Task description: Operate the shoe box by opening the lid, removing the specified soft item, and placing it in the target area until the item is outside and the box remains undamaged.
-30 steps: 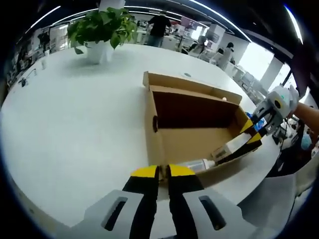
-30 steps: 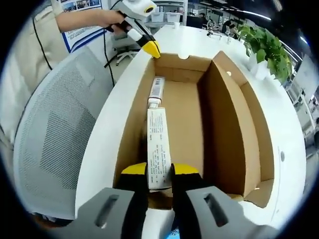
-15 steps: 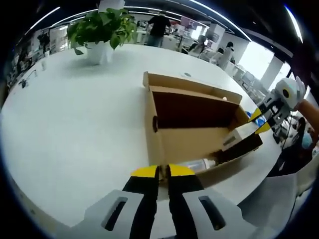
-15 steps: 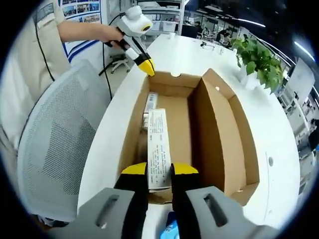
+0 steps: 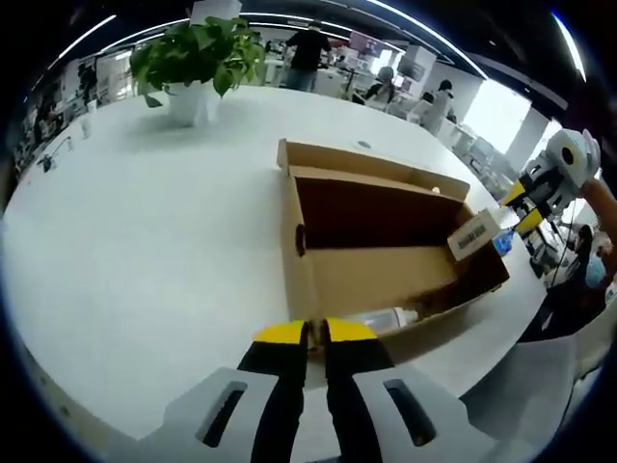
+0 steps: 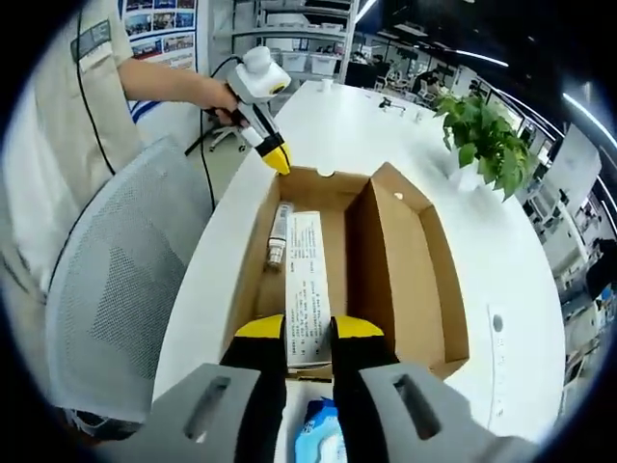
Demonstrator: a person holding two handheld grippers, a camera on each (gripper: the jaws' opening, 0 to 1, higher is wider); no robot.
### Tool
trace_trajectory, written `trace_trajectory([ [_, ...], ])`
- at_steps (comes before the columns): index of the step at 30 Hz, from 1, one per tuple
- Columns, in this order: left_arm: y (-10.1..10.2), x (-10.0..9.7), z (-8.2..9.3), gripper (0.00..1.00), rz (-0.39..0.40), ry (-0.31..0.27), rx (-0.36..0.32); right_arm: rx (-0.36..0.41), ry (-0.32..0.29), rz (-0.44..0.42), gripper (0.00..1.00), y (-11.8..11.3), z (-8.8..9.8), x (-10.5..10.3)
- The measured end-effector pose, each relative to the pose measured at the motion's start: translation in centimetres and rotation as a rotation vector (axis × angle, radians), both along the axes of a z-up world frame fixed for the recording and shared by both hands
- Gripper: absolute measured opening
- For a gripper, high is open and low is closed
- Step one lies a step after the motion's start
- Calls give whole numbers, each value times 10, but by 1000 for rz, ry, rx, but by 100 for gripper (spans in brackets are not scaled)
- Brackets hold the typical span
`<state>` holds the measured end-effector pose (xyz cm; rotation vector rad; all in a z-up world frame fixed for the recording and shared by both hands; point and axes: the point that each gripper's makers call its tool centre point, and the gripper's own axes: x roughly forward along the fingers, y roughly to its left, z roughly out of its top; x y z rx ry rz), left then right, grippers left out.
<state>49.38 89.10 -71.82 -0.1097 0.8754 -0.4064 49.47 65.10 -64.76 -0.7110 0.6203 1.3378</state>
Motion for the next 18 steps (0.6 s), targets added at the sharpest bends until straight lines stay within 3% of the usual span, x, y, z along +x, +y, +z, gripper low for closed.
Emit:
trace_trajectory([
  [18, 0, 1, 0, 3, -6, 4, 4, 9, -25, -28, 14, -43, 31, 5],
])
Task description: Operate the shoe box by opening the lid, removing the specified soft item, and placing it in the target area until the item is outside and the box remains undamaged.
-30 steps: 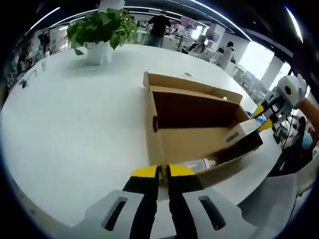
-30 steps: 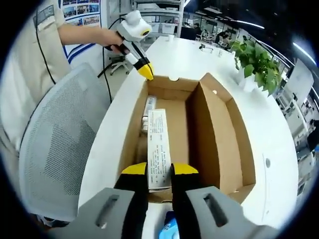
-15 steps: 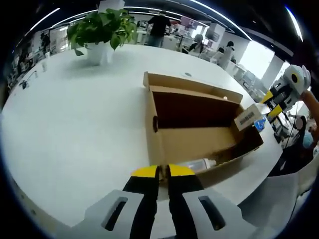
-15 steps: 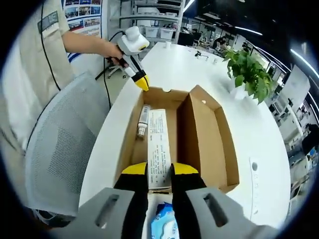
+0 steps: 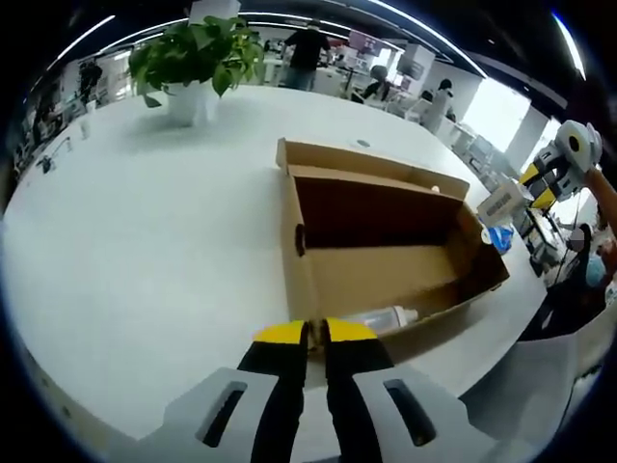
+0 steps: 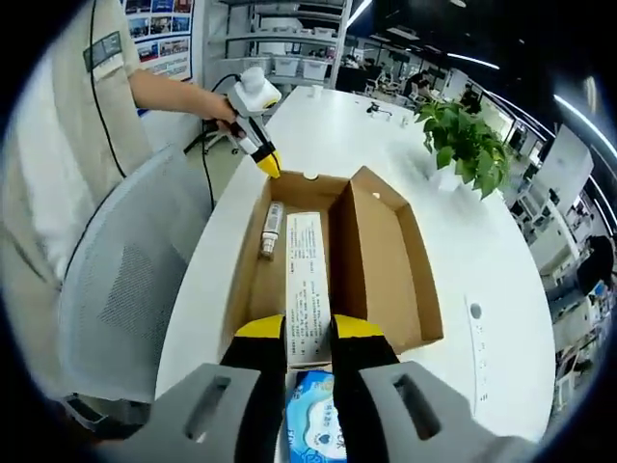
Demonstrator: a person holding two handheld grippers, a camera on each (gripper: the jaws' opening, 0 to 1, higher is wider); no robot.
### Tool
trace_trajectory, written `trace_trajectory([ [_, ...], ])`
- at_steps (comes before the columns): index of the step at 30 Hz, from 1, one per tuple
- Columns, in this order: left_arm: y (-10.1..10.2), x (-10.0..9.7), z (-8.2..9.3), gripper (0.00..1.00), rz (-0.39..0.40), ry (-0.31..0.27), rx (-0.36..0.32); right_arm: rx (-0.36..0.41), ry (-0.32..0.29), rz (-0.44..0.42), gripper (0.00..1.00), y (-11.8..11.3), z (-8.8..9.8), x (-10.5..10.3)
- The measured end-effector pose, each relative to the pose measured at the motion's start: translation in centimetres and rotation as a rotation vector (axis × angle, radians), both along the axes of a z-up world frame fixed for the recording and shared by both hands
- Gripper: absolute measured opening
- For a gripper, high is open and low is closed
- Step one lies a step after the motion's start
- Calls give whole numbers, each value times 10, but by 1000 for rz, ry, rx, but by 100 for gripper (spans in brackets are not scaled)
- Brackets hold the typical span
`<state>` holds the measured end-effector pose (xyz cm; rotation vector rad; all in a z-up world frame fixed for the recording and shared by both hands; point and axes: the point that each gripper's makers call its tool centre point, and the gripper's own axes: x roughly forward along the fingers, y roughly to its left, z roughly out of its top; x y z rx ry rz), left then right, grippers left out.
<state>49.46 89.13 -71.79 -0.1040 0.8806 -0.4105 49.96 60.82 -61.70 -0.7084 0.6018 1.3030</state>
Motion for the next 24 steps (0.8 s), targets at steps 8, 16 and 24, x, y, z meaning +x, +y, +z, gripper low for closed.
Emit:
trace_trajectory([
  [8, -1, -1, 1, 3, 2, 1, 3, -5, -10, -17, 14, -20, 6, 3],
  [16, -1, -1, 1, 3, -4, 5, 8, -14, -25, -39, 14, -43, 9, 8],
  [24, -1, 0, 0, 3, -10, 12, 11, -28, -34, -68, 14, -65, 12, 12],
])
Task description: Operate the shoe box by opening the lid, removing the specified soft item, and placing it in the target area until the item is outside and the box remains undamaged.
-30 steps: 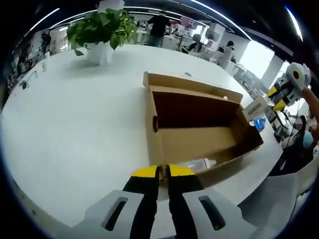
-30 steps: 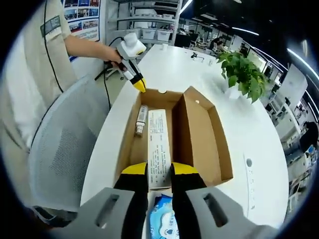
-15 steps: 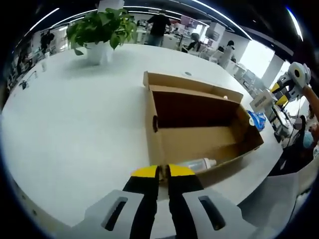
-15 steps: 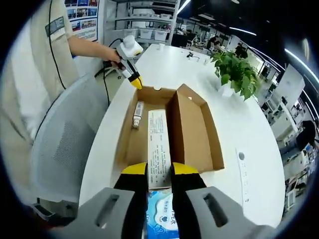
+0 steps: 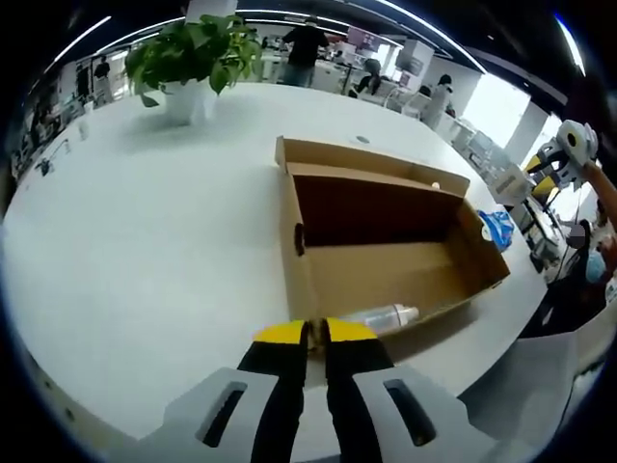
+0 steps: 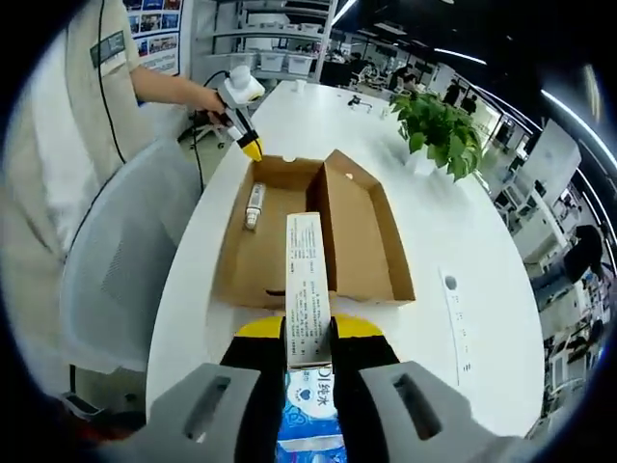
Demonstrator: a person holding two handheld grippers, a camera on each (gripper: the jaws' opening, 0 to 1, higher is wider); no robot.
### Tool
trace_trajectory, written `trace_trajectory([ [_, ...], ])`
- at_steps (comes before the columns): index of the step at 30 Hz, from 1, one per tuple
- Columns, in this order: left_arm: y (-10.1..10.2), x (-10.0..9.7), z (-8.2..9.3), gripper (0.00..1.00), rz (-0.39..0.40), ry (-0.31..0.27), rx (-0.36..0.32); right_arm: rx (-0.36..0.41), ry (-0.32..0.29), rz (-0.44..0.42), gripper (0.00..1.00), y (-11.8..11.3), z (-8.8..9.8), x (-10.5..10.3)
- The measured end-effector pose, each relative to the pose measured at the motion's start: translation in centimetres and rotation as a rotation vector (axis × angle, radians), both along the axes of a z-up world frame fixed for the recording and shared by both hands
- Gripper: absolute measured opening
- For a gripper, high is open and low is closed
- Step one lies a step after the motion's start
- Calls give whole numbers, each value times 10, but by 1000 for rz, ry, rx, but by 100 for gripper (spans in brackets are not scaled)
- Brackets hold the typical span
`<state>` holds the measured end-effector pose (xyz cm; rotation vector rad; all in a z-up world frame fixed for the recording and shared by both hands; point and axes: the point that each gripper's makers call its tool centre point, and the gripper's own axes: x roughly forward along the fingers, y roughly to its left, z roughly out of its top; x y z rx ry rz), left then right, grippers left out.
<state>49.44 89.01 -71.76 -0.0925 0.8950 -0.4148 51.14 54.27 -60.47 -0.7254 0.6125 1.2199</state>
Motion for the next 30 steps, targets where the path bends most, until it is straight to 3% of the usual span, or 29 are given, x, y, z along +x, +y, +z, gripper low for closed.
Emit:
trace_trajectory([
  [16, 0, 0, 0, 3, 1, 4, 3, -45, 0, -62, 14, -53, -2, 16],
  [30, 0, 0, 0, 3, -7, 9, 4, -125, 31, -114, 14, -113, -29, 33],
])
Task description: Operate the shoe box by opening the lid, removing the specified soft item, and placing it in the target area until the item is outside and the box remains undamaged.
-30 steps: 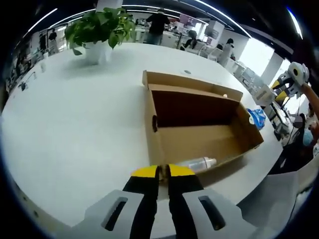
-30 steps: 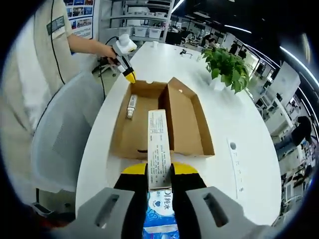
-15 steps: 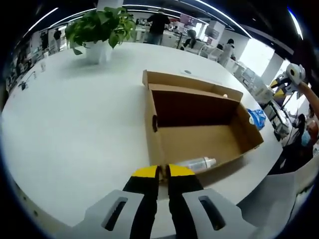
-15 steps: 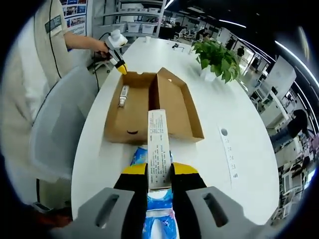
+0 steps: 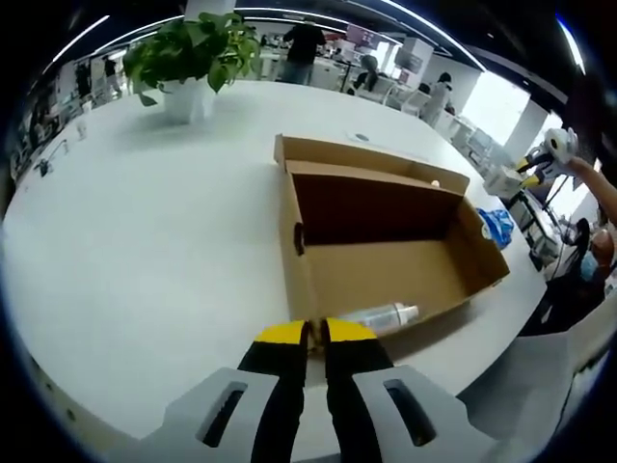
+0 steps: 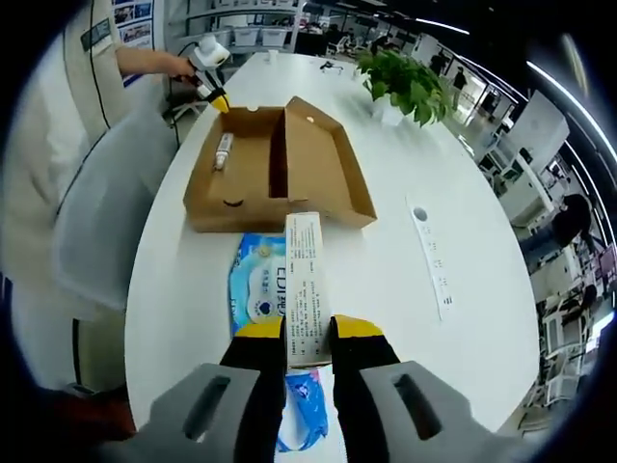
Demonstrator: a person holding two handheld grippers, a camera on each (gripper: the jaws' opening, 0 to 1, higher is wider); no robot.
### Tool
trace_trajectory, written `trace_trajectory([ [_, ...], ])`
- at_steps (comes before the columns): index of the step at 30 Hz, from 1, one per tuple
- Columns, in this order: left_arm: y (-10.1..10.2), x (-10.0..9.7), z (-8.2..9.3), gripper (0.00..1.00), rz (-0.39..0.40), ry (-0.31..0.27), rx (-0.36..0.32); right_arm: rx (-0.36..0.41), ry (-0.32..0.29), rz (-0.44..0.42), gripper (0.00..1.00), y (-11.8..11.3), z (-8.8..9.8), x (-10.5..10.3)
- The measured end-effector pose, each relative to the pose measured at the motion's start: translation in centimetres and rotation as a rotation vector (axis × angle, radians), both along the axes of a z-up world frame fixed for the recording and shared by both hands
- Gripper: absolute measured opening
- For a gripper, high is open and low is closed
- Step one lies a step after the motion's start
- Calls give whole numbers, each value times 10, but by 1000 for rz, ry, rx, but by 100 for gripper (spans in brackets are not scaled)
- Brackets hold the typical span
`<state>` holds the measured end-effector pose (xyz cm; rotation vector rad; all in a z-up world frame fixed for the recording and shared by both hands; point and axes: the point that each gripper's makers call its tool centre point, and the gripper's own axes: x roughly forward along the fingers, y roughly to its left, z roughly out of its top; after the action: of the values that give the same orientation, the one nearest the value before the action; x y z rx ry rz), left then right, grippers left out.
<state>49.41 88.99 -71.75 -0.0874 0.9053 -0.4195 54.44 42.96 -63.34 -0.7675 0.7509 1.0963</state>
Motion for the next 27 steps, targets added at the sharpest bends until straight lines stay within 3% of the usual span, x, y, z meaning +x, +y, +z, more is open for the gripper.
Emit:
trace_trajectory([
  [27, -1, 0, 0, 3, -14, 1, 19, -89, 60, -67, 14, -79, -61, 25],
])
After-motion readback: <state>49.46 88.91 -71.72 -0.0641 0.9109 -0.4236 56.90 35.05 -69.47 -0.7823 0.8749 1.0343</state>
